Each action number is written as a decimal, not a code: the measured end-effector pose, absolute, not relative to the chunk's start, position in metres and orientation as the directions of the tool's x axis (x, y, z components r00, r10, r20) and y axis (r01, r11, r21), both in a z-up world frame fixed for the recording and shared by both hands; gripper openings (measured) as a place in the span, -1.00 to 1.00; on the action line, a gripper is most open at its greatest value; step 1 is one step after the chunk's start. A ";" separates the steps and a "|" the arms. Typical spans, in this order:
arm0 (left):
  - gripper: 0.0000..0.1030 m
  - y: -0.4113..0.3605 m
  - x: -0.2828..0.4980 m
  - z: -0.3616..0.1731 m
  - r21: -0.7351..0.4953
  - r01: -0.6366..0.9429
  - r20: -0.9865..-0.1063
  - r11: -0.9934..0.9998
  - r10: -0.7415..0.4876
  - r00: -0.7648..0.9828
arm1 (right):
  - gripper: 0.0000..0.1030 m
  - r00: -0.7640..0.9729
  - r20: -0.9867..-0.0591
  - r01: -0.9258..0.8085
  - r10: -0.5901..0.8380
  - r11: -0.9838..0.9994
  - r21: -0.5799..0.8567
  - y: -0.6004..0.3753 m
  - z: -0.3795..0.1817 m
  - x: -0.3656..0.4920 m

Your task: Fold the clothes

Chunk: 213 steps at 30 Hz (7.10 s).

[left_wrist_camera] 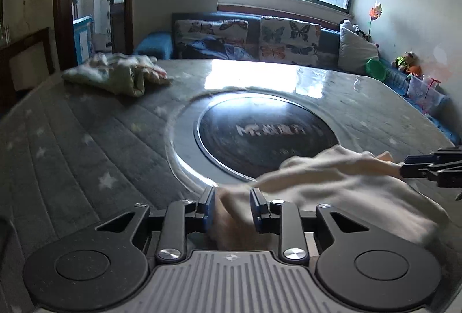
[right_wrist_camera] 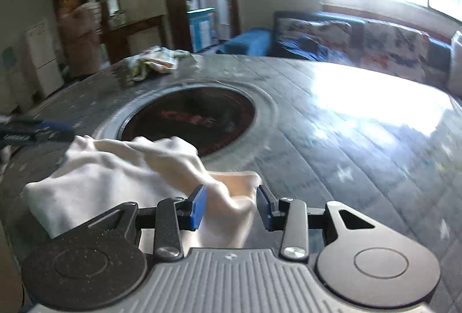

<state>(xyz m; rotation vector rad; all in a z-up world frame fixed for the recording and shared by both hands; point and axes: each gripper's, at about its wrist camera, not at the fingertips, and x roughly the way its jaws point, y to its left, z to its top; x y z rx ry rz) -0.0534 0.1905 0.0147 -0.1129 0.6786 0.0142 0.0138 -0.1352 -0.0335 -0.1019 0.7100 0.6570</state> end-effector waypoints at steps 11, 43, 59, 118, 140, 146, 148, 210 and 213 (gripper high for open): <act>-0.77 0.189 -0.039 -0.003 -0.116 -0.095 -0.652 0.989 -0.004 0.759 | -0.81 0.596 -0.606 -0.580 0.526 0.804 0.127 -0.129 -0.039 0.015; 0.10 0.137 -0.074 -0.002 -0.215 -0.076 -0.624 0.974 -0.078 0.777 | 0.00 0.540 -0.593 -0.668 0.597 0.733 0.128 -0.079 -0.055 0.021; 0.32 0.135 -0.083 0.003 -0.220 -0.075 -0.604 0.973 -0.075 0.793 | 0.37 0.553 -0.572 -0.700 0.606 0.710 0.075 -0.067 -0.037 0.005; 0.94 0.125 -0.107 0.012 -0.113 -0.080 -0.586 0.990 -0.001 0.810 | 1.00 0.580 -0.525 -0.685 0.623 0.722 0.099 -0.117 -0.024 -0.063; 0.70 0.137 -0.112 0.006 -0.051 -0.153 -0.610 0.987 0.091 0.787 | 1.00 0.721 -0.562 -0.501 0.405 0.865 -0.021 -0.143 -0.039 -0.034; 0.69 0.141 -0.104 0.006 -0.041 -0.177 -0.612 0.983 0.115 0.783 | 1.00 0.749 -0.561 -0.471 0.351 0.879 -0.079 -0.124 -0.042 -0.009; 0.69 0.143 -0.101 0.002 -0.033 -0.185 -0.625 0.982 0.124 0.771 | 1.00 0.754 -0.571 -0.458 0.323 0.883 -0.106 -0.121 -0.046 -0.001; 0.80 0.224 -0.100 0.014 -0.284 -0.385 -0.691 0.878 0.092 0.717 | 0.33 0.336 -0.658 -0.940 0.674 0.195 -0.281 0.055 -0.039 -0.142; 0.80 0.226 -0.098 0.012 -0.336 -0.387 -0.698 0.859 0.049 0.715 | 0.03 0.346 -0.657 -0.932 0.670 0.166 -0.322 0.065 -0.042 -0.149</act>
